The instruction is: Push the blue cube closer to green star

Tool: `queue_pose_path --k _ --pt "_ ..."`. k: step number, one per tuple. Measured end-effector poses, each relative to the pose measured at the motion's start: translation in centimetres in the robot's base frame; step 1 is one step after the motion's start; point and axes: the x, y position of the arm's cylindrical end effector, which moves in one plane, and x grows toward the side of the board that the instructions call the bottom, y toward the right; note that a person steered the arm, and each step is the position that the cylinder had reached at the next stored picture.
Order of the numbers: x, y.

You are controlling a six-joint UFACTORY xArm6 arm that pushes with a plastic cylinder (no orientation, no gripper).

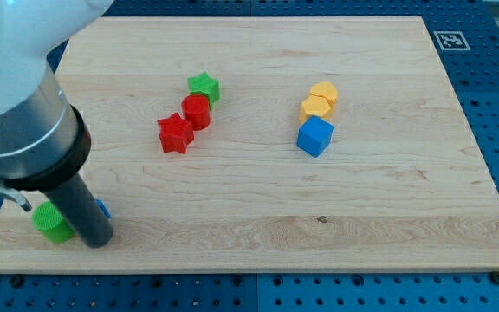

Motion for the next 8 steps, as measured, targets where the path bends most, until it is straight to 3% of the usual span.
queue_pose_path --k 2,3,4,6,8 --pt "1.5 9.6" --pt "-0.5 16.3" --pt "-3.5 19.5" --pt "-4.1 27.6" --pt "-8.6 31.8"
